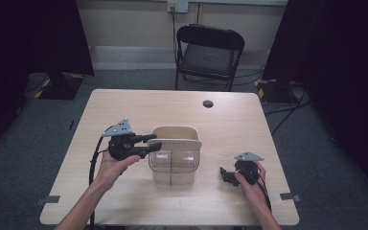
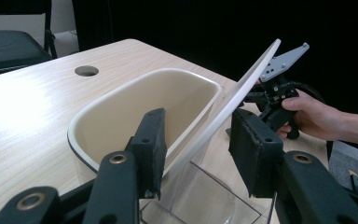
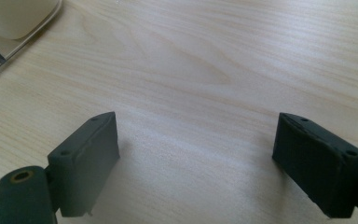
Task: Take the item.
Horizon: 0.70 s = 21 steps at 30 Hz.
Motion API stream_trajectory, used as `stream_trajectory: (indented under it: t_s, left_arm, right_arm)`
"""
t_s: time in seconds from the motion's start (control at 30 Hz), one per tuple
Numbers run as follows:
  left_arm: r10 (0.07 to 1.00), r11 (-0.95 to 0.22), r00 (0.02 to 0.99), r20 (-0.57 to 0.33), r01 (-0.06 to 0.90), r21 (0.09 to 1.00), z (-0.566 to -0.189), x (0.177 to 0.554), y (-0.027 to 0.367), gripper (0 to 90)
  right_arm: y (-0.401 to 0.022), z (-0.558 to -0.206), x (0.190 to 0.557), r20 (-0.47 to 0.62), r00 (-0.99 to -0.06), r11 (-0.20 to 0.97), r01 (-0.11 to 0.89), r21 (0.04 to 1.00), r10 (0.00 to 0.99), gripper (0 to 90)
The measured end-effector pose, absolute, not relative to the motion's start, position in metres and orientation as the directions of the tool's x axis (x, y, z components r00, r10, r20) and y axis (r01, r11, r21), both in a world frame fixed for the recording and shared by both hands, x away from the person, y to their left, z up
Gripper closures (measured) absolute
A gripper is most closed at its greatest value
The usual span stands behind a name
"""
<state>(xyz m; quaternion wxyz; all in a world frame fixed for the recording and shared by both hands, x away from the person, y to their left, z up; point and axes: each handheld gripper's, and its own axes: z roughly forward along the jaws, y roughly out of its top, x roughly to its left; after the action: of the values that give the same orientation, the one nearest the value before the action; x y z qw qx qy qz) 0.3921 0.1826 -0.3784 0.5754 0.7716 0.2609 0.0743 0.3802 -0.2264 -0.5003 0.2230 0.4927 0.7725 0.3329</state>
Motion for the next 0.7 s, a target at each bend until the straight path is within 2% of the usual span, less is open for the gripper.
stream_trajectory:
  t_s: [0.7]
  left_arm:
    - [0.492,-0.189,0.848,-0.197,0.326,0.926,-0.3788,0.3947,0.1826,57.1]
  right_arm:
    - [-0.2263,-0.5004,0.3801,-0.017,-0.414,0.292,0.613,0.734,0.910,13.7]
